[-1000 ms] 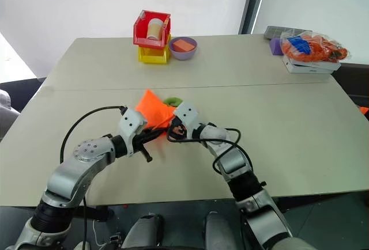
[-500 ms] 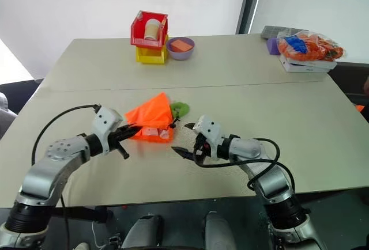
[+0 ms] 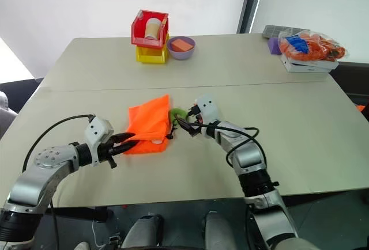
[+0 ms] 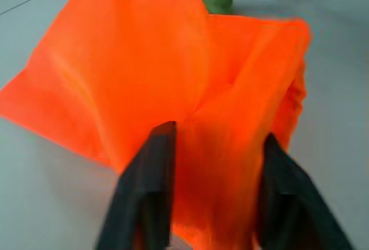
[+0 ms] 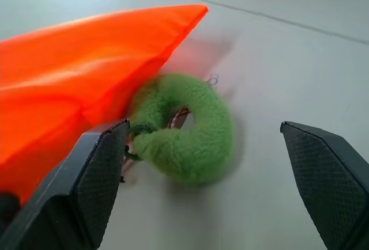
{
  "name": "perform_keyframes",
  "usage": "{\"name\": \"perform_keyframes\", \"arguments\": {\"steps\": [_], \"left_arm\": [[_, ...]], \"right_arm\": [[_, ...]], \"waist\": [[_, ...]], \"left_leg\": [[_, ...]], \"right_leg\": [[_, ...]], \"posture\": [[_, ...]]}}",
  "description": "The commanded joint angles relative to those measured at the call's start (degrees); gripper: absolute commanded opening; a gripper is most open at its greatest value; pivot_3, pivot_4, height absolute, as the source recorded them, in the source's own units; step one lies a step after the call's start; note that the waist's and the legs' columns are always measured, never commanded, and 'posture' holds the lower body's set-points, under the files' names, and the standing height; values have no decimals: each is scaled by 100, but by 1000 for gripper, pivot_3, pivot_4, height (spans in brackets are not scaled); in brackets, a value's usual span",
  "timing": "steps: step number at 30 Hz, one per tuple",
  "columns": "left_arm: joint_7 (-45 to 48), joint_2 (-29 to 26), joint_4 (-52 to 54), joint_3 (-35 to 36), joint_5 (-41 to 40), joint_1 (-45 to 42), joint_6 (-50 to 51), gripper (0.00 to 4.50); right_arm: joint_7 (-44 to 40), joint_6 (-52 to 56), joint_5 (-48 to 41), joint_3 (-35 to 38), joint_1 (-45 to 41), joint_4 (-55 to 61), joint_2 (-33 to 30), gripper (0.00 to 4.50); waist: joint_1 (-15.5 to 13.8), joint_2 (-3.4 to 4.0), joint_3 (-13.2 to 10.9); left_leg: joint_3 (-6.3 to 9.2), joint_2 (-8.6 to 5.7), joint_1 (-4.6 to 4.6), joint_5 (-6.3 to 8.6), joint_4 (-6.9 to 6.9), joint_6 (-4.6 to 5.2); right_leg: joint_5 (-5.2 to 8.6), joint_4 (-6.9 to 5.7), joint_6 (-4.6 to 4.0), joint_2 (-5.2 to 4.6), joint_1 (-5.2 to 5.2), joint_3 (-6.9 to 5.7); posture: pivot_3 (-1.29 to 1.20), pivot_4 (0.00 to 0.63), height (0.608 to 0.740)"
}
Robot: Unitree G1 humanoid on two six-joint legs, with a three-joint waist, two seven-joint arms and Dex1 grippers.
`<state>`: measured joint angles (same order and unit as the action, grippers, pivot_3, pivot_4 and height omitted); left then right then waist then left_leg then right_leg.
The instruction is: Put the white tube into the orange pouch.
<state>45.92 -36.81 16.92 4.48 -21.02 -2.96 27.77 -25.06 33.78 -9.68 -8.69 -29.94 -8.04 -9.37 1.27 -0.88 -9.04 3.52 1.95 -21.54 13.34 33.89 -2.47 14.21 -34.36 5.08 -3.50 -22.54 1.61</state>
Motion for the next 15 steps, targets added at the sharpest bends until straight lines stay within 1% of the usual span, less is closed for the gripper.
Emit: {"name": "perform_keyframes", "arguments": {"steps": [1,2,3,4,5,9,10,12,15], "left_arm": [[12,47,82,505,-377,68,-77,2075],[-8,75,37,613,-451,92,-69,2075],[-37,95,-11,709,-488,116,-84,2229],[-65,113,-52,800,-520,140,-107,2229],[-126,160,-85,920,-586,145,-101,2229],[-306,296,-135,1201,-822,66,-17,2229],[-336,318,-142,1230,-863,42,0,2229],[-391,356,-151,1249,-924,-23,38,2229],[-512,459,-157,1295,-1155,-223,157,2229]], "right_arm": [[167,-172,117,56,-239,-321,116,4373],[159,-188,123,51,-260,-414,136,4373],[161,-220,126,59,-281,-499,157,3965],[160,-271,138,65,-293,-561,167,3821],[152,-302,136,78,-296,-582,172,3500],[130,-448,140,145,-227,-504,117,1509],[126,-483,147,158,-203,-476,90,899],[100,-526,124,216,-122,-353,32,25],[114,-530,43,422,116,67,-125,25]], "waist": [[-2,0,0],[-4,0,0],[-8,0,0],[-6,0,0],[-5,0,1],[-14,0,1],[-14,0,1],[-14,0,1],[-28,0,1]], "left_leg": [[0,0,1,0,0,0],[1,0,1,0,1,0],[1,0,1,0,1,0],[1,0,2,0,1,0],[1,0,3,0,2,0],[1,0,2,0,2,0],[1,0,2,0,2,0],[1,0,2,0,2,0],[1,-1,2,0,2,0]], "right_leg": [[0,-2,0,0,0,0],[0,-3,0,0,1,0],[0,-3,0,0,1,0],[0,-2,0,0,2,0],[0,-2,0,0,3,0],[0,-2,1,0,4,0],[0,-2,1,0,5,-1],[0,-2,1,0,5,0],[0,-1,1,0,8,-1]], "posture": [[0,150,740],[0,150,740],[0,150,740],[0,150,740],[0,150,740],[0,150,740],[0,150,740],[0,150,740],[0,150,740]]}}
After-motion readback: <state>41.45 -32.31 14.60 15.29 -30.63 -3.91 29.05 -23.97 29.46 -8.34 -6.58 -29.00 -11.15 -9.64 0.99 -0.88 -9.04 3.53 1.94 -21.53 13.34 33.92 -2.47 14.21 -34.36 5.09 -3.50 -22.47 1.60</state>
